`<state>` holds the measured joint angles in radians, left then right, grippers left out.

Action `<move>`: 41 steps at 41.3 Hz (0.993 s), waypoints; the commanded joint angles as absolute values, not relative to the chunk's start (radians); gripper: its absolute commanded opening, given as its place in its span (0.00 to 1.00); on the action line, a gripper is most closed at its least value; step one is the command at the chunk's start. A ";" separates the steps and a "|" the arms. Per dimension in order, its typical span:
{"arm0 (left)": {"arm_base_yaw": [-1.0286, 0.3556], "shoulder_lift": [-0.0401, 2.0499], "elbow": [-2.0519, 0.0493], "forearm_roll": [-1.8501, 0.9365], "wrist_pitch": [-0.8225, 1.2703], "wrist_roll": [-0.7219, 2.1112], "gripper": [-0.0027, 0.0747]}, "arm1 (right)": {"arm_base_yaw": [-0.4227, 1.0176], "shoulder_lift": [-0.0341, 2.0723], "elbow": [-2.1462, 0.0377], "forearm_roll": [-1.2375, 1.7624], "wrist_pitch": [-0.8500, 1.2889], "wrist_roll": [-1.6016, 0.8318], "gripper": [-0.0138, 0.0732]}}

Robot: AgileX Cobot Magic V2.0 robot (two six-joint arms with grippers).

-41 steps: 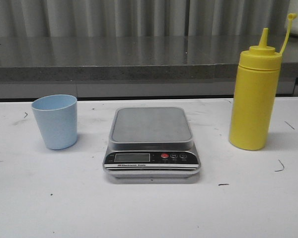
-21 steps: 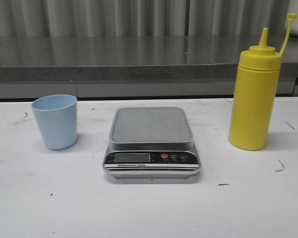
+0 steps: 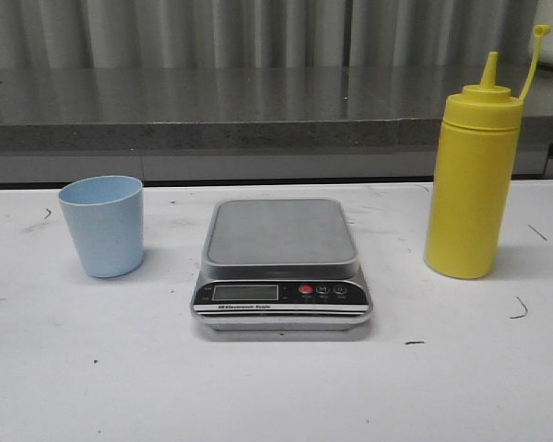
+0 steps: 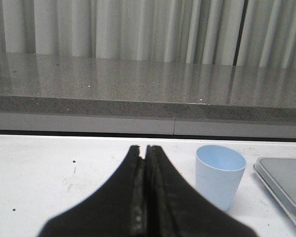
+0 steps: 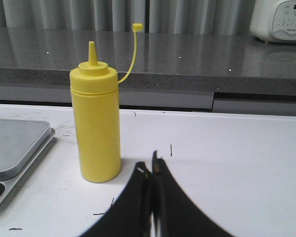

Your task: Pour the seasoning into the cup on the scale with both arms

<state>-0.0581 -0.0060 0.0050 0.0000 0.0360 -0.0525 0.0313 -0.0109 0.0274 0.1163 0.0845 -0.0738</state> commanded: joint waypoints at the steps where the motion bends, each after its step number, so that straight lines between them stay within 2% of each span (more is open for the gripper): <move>1: -0.057 -0.020 0.021 -0.010 -0.062 -0.062 0.01 | 0.032 -0.027 0.021 0.118 -0.025 -0.082 0.08; 7: -0.057 -0.019 -0.055 -0.055 -0.029 -0.062 0.01 | 0.033 -0.026 -0.045 0.122 0.009 -0.081 0.08; 14: -0.057 0.025 -0.244 -0.047 0.126 -0.062 0.01 | 0.033 -0.011 -0.212 0.109 0.145 -0.083 0.08; 27: -0.057 0.278 -0.621 0.024 0.422 -0.062 0.01 | 0.033 0.211 -0.492 0.065 0.381 -0.084 0.08; 41: -0.057 0.442 -0.648 0.020 0.538 -0.062 0.01 | 0.033 0.439 -0.505 0.061 0.481 -0.084 0.08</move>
